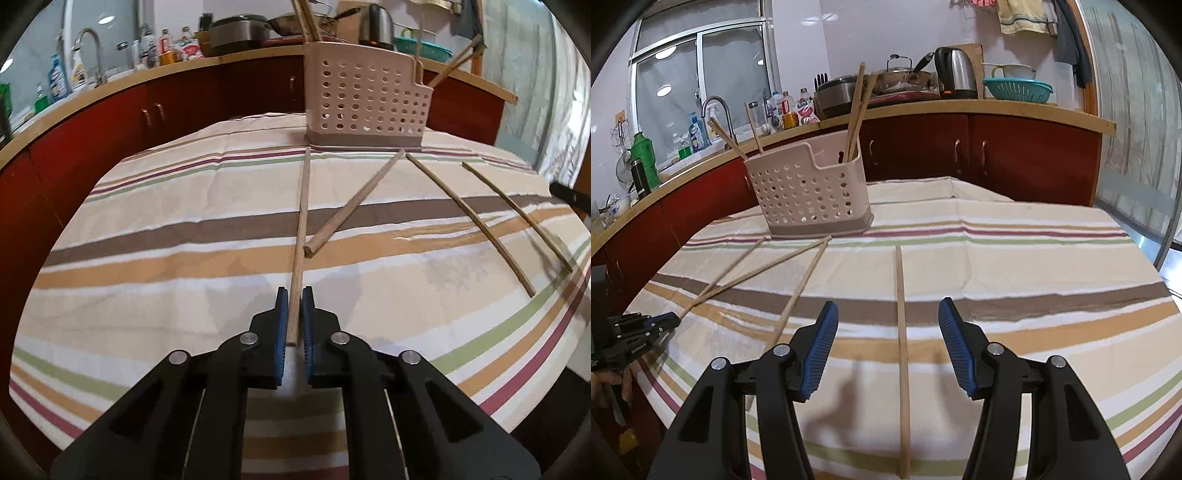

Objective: Organize utensils
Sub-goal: 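Lift the chopstick in the left tool while the right tool closes on another chopstick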

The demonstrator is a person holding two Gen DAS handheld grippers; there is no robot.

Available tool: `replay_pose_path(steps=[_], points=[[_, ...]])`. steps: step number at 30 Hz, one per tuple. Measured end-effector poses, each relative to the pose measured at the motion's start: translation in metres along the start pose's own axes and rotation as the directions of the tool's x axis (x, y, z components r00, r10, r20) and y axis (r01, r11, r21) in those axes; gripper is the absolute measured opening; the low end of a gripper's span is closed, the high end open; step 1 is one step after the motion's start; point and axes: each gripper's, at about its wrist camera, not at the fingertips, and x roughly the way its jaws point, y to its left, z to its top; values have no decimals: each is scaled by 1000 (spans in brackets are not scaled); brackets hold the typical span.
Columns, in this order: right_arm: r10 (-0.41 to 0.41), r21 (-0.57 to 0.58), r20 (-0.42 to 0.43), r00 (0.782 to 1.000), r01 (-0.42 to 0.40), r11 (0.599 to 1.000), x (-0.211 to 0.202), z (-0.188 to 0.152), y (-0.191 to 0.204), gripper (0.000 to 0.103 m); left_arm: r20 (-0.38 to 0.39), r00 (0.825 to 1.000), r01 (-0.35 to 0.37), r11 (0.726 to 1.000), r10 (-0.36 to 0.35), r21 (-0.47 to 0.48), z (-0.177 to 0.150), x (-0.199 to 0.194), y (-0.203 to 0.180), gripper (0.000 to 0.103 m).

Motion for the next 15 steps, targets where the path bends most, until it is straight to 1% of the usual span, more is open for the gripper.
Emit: replay_pose_path(steps=[2,7,9,11,15], points=[[2,2,-9,1000,-2,1000,-1,-5,-1,56,4,1000,-3,1000,3,-18,-1,-1,1,12],[11,9,-35,999,-10,1000,1,-17,-3,55,1,1000,-14,1000,15,-27,0,0,0,17],[17,3,-50,999,-17,1000,1,-24,-2,51,0,1000,-19,999,19,-29,0,0,0,21],[23,-6,-66,998,-24,1000,2,-31,-2,46,0,1000,-19,999,19,-32,0,0,0,22],[27,-7,-89,996,-28,1000,-1,-42,-5,41,0,1000,-21,999,21,-29,0,0,1,22]])
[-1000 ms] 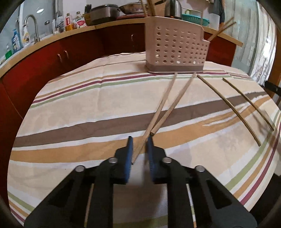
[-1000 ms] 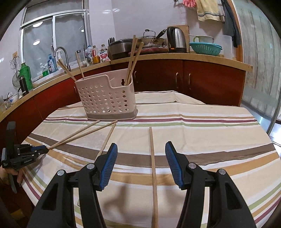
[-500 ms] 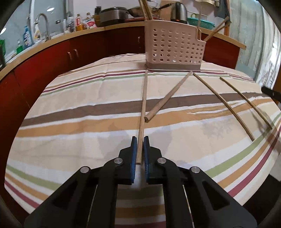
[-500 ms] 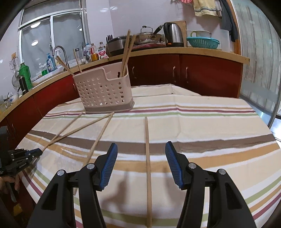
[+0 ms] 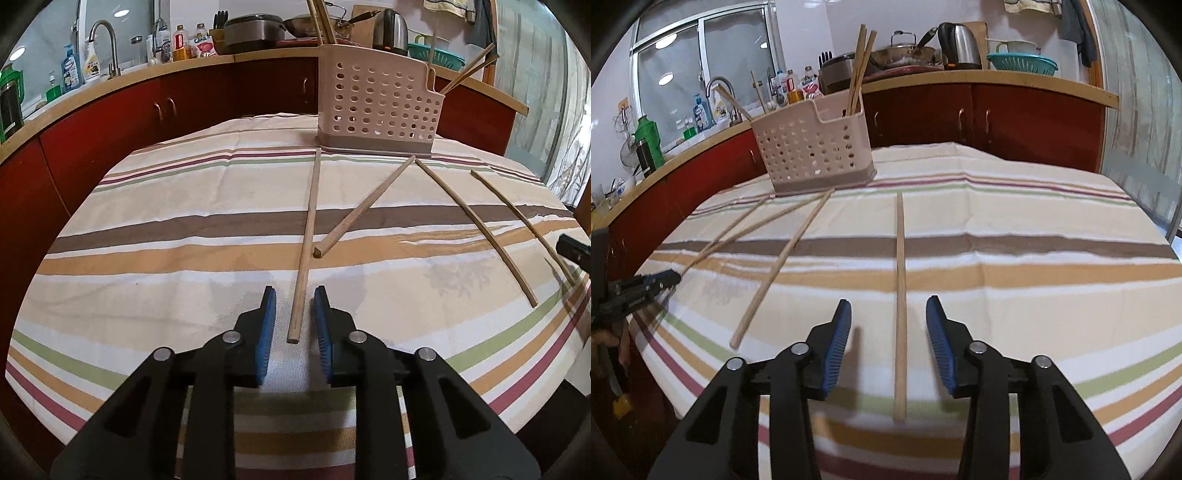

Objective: Organize utensils
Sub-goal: 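Lift the chopstick in the left tool while the right tool closes on another chopstick, then carry both held chopsticks upright over the pink caddy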

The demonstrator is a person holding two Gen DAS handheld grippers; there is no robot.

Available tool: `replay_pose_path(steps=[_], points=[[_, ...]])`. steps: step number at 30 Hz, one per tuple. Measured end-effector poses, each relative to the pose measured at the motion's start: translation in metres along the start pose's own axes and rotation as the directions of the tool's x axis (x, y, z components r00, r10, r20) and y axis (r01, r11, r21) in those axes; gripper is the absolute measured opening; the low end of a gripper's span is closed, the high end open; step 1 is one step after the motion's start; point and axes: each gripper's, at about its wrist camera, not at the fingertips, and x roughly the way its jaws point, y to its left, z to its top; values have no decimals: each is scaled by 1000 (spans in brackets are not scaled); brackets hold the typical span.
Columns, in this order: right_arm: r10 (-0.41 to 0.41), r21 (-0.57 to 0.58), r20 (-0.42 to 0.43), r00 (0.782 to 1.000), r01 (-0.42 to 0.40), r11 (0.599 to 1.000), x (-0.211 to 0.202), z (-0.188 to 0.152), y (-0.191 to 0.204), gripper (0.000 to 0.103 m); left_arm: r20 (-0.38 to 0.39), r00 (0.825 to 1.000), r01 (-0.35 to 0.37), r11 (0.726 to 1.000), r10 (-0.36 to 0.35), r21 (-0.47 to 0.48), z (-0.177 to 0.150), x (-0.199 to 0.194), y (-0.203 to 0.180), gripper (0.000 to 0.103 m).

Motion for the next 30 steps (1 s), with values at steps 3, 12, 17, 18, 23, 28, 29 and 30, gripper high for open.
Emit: replay_pose_path(steps=[3,12,17,18,23,28,29,30], points=[[-2,-3,-18,1000,2,1000,-3,-9,-3,41,0,1000,0,1000,0,-1,0,0,0,21],[-4,-34,7,1000,4,999,-25,-35,-10,12,0,1000,5,1000,-5,23,0,0,-5,10],[17,-20,1,1000,-17,1000,-26,-33,-9,7,1,1000,6,999,-6,42,0,0,-9,7],[18,-25,1,1000,-18,1000,-27,-32,-8,7,1,1000,9,999,-9,36,0,0,-7,7],[21,-59,57,998,-17,998,-42,-21,0,7,12,1000,10,1000,-10,21,-2,-8,-6,7],[26,-90,135,991,-14,996,-62,0,8,7,49,999,13,1000,-14,17,0,-27,-7,7],[27,-95,154,988,-12,995,-67,5,9,7,57,998,13,1000,-13,15,1,-30,-7,7],[26,-99,170,985,-9,995,-71,10,10,7,73,997,11,1000,-12,12,4,-37,-6,7]])
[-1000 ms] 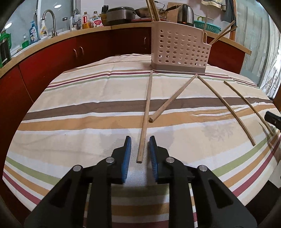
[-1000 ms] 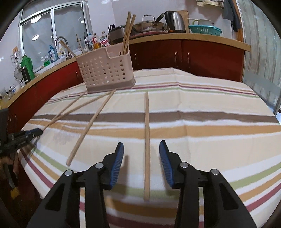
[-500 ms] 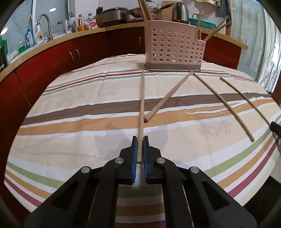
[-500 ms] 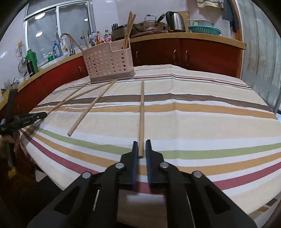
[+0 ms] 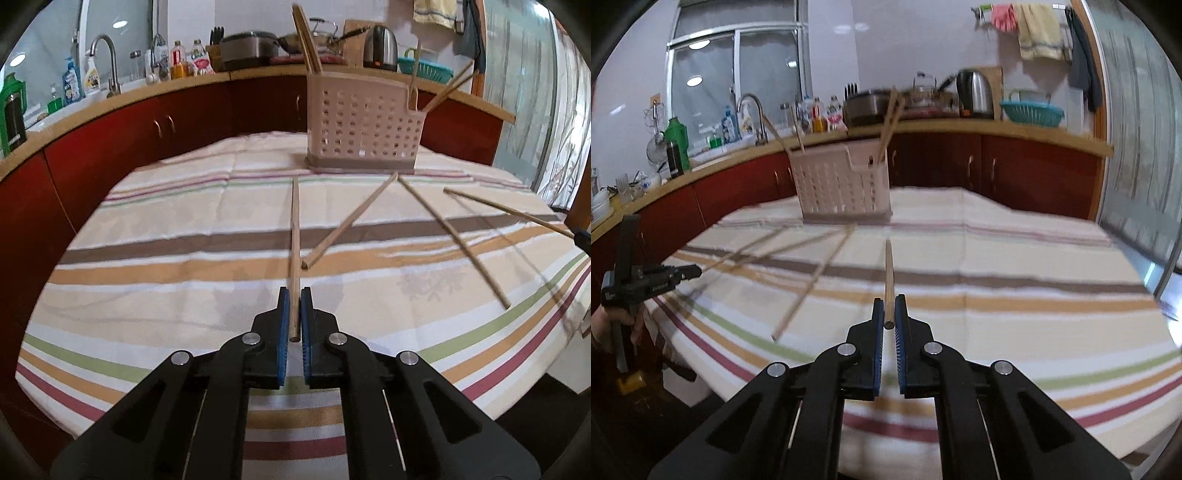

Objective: Organize utensils
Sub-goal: 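Carry both held chopsticks upright over the pink caddy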

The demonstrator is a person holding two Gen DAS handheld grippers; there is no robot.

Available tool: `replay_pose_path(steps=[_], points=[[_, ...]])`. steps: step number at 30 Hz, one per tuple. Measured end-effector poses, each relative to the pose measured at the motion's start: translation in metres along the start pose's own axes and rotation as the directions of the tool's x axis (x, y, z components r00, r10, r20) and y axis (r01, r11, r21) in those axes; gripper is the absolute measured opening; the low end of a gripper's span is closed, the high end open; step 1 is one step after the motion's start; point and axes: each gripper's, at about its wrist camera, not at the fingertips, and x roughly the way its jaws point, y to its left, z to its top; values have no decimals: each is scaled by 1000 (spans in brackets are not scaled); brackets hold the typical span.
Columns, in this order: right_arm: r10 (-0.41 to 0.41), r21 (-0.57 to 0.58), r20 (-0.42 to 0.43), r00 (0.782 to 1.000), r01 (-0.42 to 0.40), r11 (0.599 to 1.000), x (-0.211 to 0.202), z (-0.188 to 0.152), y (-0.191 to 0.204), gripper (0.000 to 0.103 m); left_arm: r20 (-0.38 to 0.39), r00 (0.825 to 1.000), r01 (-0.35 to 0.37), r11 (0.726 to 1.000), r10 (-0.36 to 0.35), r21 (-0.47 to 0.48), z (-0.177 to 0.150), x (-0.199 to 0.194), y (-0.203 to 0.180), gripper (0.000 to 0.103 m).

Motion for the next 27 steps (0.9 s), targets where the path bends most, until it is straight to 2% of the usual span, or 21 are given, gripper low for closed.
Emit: replay_pose_path(steps=[6,15,27], points=[[-3,-4,80,997,3,1000,-14,29,-1,7,84,996,-1,999,4,-32,22,-32,10,7],[3,5,131,991,-3,1000,-9,63,-7,7,192,981,24,995,-5,-95,60,-65,27,7],[46,4,173,984,-47,999,29,110,-9,7,270,963,44,994,-16,-98,113,-55,37,7]])
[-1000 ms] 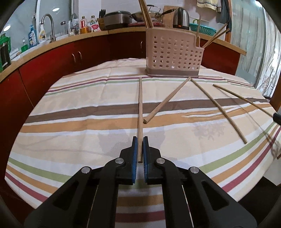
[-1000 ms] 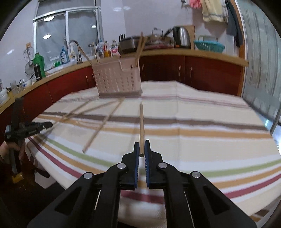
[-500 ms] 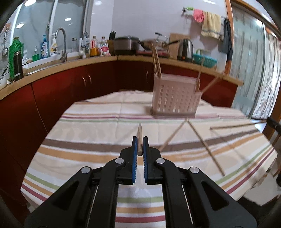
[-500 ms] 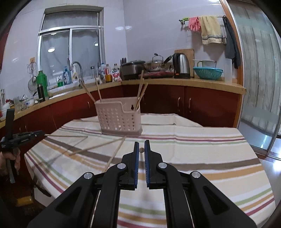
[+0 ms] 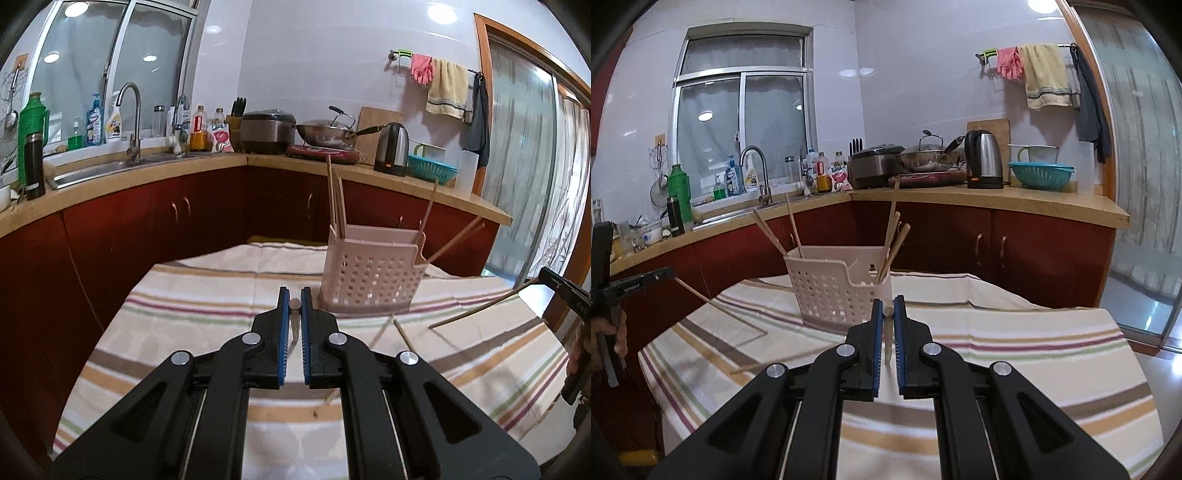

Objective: Organize utensils
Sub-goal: 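Carry both held chopsticks upright over the pink caddy, then lower both held chopsticks into the pink caddy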

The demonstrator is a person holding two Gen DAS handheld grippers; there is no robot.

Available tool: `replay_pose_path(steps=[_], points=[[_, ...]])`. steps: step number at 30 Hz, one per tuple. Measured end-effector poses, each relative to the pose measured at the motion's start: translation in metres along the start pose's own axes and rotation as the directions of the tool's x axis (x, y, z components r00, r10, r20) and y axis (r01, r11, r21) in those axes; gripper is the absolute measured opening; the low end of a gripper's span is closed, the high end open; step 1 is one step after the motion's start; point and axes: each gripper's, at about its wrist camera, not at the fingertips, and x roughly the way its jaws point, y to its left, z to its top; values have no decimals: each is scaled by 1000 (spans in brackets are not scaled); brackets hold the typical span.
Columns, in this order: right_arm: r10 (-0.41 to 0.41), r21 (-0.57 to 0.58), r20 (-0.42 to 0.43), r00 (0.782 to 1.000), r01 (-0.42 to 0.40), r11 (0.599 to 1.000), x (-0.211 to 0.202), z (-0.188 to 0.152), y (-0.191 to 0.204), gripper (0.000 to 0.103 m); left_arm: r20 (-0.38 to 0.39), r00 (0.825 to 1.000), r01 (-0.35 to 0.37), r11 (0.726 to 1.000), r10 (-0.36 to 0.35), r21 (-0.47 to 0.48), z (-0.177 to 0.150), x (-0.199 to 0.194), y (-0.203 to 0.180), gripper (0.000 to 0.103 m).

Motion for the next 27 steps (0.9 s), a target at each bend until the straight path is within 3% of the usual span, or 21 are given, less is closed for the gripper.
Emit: replay_pose_path(steps=[14,27], points=[[19,-22,44,999,-18,1000,45,35,4,7,37,999,24,999,-25,46,51,49,-5,7],[11,-27,44,999,-10,1000,71,52,4,7,52,998,19,997,-23,73,67,73,-11,7]])
